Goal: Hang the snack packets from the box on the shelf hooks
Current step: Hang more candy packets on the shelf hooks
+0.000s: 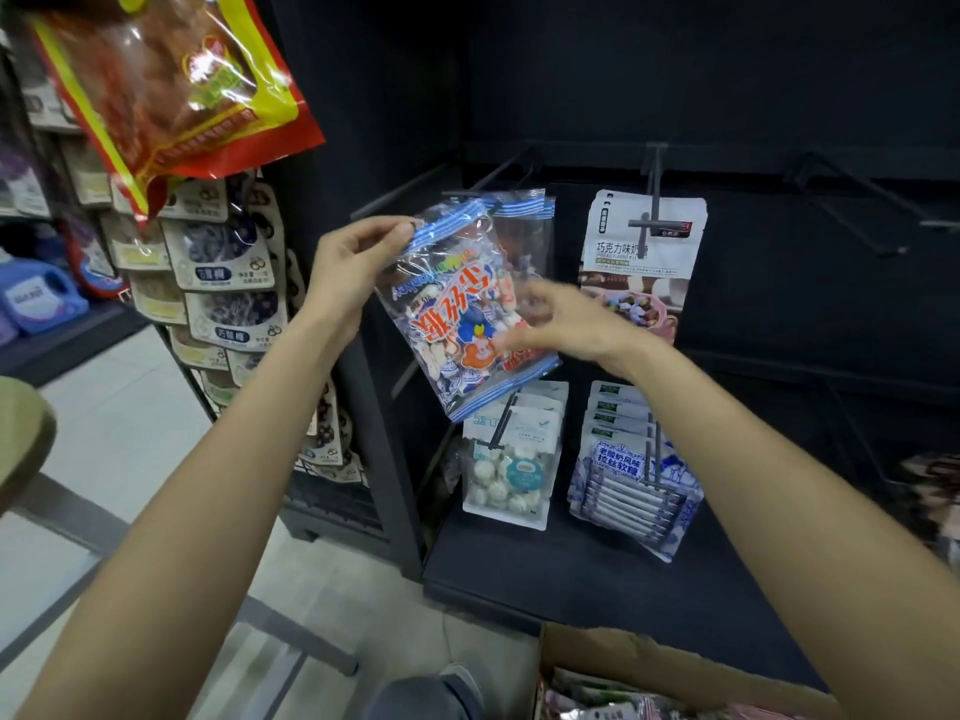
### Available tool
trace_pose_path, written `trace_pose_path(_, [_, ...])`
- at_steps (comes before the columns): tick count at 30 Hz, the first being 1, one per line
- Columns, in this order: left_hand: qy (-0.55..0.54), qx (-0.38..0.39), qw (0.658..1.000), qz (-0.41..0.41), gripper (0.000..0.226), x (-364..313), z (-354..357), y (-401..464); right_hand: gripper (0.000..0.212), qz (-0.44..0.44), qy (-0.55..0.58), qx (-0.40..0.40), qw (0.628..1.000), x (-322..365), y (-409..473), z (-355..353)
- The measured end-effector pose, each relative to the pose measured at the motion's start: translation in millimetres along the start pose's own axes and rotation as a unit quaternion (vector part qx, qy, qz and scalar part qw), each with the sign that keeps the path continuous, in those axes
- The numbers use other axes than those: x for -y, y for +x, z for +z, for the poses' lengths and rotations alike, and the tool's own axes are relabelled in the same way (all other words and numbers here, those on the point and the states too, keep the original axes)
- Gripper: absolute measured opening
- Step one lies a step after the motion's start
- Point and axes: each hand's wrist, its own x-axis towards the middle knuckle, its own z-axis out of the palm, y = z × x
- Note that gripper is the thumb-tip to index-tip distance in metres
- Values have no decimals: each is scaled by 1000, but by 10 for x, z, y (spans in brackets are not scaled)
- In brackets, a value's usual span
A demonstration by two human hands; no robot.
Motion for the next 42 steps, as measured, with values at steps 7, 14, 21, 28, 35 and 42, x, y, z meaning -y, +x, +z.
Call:
trace_pose_path(7, [-163,-165,967,-103,10,441,-2,-372,26,57,326,-123,936,-391,-158,205])
trace_pose_path(14, [-128,-167,971,-115,7,488,-24,-548,14,13,317,-190,929,-224,-243,134])
trace_pose_path(21, [-76,-184,978,-69,18,492,-52,-597,23,0,231,-135,964,-251,-308,197])
trace_pose_path(28, [95,-184,975,-86,33,673,-76,-636,18,-36,160,-285,944,-152,-216,162])
trace_pose_path(35, [256,81,950,159,31,3,292,-428,17,-136,-216,-268,929,288,-100,30])
trace_pose_path(42, [85,95,992,7,7,65,360,-55,4,-79,-91,-281,952,353,201,-47])
